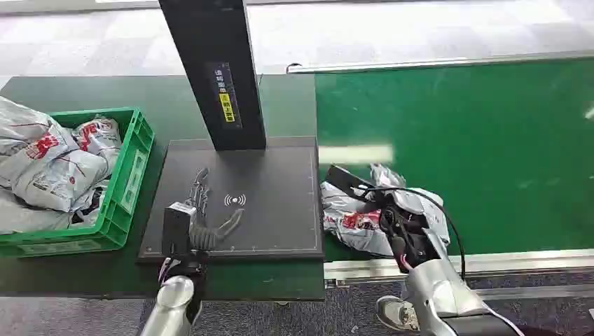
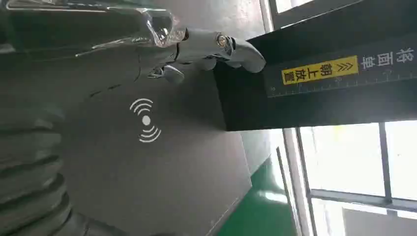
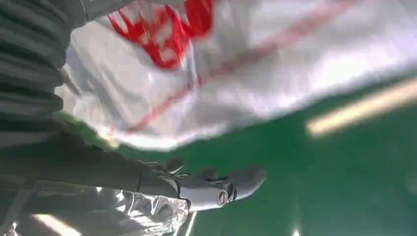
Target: Moved the parcel from conveyor to table for the left to box.
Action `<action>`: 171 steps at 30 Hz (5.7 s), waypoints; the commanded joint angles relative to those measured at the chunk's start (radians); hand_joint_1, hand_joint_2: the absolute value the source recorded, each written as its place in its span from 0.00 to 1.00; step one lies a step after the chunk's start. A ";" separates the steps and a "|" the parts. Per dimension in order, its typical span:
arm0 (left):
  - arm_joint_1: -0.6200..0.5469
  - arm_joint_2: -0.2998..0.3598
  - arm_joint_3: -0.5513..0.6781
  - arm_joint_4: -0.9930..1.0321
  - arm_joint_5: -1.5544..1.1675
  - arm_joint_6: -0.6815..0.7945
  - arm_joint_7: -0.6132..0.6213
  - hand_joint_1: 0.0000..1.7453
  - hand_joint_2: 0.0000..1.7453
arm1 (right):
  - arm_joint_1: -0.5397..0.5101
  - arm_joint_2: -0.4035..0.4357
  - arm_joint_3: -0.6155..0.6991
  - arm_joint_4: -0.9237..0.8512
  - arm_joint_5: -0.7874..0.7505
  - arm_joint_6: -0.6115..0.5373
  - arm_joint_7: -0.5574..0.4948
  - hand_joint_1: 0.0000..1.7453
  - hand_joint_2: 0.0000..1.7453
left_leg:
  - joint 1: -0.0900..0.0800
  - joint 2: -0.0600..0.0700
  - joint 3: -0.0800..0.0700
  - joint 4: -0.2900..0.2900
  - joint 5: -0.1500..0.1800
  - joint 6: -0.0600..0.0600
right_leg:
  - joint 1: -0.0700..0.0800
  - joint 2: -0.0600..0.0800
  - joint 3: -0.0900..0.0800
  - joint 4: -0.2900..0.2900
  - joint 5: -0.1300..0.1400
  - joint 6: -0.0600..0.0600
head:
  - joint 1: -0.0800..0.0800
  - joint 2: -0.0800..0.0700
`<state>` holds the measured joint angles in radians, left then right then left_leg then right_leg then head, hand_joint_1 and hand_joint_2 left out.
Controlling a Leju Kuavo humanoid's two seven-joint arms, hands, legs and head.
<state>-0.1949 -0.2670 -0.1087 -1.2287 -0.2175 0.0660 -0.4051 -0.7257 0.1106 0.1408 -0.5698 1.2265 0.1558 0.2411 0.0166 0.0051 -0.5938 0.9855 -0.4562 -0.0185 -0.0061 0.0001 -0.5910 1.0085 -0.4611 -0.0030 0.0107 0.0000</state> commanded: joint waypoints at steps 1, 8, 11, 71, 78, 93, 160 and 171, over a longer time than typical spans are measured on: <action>-0.056 0.011 -0.013 0.100 -0.001 0.012 0.008 0.00 1.00 | -0.061 -0.025 0.025 0.203 0.002 0.051 -0.016 0.00 1.00 | -0.001 -0.001 0.003 -0.001 0.000 0.001 | -0.001 0.000 0.004 -0.001 0.000 0.000 | 0.000 0.000; -0.051 0.012 -0.011 0.093 -0.001 0.012 0.010 0.00 1.00 | -0.056 -0.029 0.028 0.196 0.004 0.067 -0.020 0.00 1.00 | -0.001 -0.001 0.004 -0.002 0.000 0.001 | -0.001 -0.001 0.004 -0.002 -0.001 0.000 | 0.000 0.000; -0.050 0.011 -0.012 0.094 0.000 0.011 0.011 0.00 1.00 | -0.054 -0.034 0.035 0.203 0.002 0.106 -0.048 0.00 1.00 | 0.000 0.000 0.003 -0.001 0.000 0.001 | 0.000 -0.001 0.003 -0.001 0.000 0.000 | 0.000 0.000; 0.043 -0.015 0.100 -0.118 0.139 0.181 -0.086 0.00 1.00 | -0.007 0.010 0.162 -0.336 -0.077 -0.399 -0.587 1.00 1.00 | 0.000 0.003 0.001 0.000 -0.001 0.001 | 0.000 0.003 0.001 0.000 0.000 0.000 | 0.000 0.000; 0.021 0.009 0.054 -0.079 0.225 0.193 -0.107 0.00 1.00 | -0.303 0.127 0.274 0.172 -0.014 -0.317 -0.591 1.00 1.00 | -0.001 0.009 0.002 0.000 0.000 0.001 | -0.001 0.009 -0.001 0.002 0.001 0.000 | 0.000 0.000; 0.037 0.036 0.051 -0.069 0.255 0.156 -0.064 0.00 1.00 | -0.309 0.107 0.323 0.265 0.004 -0.033 -0.330 0.00 1.00 | 0.000 0.000 0.001 -0.001 0.001 0.001 | 0.000 0.000 0.001 0.000 0.000 0.000 | 0.000 0.000; -0.017 0.046 0.011 0.063 0.217 0.102 -0.034 0.00 1.00 | -0.233 -0.134 0.574 0.269 -0.004 0.365 -0.330 1.00 1.00 | -0.001 -0.004 0.005 -0.001 0.001 0.002 | -0.001 -0.004 0.007 -0.001 -0.001 0.002 | 0.000 0.000; 0.118 0.044 0.093 -0.143 0.208 0.110 -0.055 0.00 1.00 | -0.288 -0.122 0.362 -0.110 -0.292 -0.131 -0.278 1.00 1.00 | -0.002 0.006 0.001 0.002 -0.001 0.001 | -0.002 0.005 0.000 0.003 0.000 0.001 | 0.000 0.000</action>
<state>-0.1479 -0.2338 -0.0892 -1.2460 -0.0019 0.1736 -0.4559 -0.9438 -0.0237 0.6584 -0.3961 1.0730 0.2222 -0.0881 0.0164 0.0049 -0.5917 0.9857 -0.4554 -0.0178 -0.0063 -0.0014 -0.5870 1.0085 -0.4615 -0.0017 0.0103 0.0000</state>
